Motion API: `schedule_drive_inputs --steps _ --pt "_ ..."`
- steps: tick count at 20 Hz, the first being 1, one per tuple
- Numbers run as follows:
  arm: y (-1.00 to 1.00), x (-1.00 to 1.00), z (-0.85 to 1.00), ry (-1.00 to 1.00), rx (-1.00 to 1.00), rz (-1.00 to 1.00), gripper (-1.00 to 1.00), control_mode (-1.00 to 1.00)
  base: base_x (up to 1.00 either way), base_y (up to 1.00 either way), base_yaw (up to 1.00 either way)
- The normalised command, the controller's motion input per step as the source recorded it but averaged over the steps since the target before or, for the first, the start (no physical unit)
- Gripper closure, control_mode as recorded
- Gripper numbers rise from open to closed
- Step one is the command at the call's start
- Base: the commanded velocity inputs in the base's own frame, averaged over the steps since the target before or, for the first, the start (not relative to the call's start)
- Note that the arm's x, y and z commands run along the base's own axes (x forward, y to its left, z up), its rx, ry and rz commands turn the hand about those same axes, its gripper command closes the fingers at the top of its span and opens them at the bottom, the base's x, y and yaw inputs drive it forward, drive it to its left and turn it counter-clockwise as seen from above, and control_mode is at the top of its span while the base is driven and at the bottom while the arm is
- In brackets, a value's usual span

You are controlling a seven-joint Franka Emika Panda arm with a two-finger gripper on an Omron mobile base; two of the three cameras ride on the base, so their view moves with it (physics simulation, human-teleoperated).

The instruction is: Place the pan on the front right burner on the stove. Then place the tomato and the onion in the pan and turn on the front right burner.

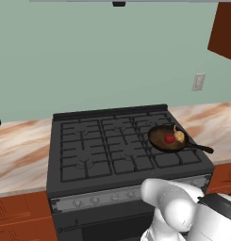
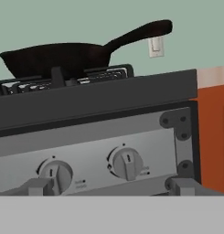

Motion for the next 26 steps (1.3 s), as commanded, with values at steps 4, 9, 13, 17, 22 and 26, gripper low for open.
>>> schedule_drive_inputs --steps 4,9,13,17,22,26 --pt "-0.15 0.00 0.00 0.00 0.00 0.00 -1.00 -1.00 0.00 0.00 0.00" --pt "-0.11 0.02 0.00 0.00 0.00 0.00 -1.00 -1.00 0.00 0.00 0.00" --pt "0.00 0.00 0.00 0.00 0.00 0.00 -1.00 -1.00 0.00 0.00 0.00" --pt "0.00 0.00 0.00 0.00 0.00 0.00 -1.00 -1.00 0.00 0.00 0.00" --pt "0.00 0.02 0.00 0.00 0.00 0.00 -1.00 -1.00 0.00 0.00 0.00" --pt "0.00 0.08 0.00 0.00 0.00 0.00 -1.00 -1.00 0.00 0.00 0.00"
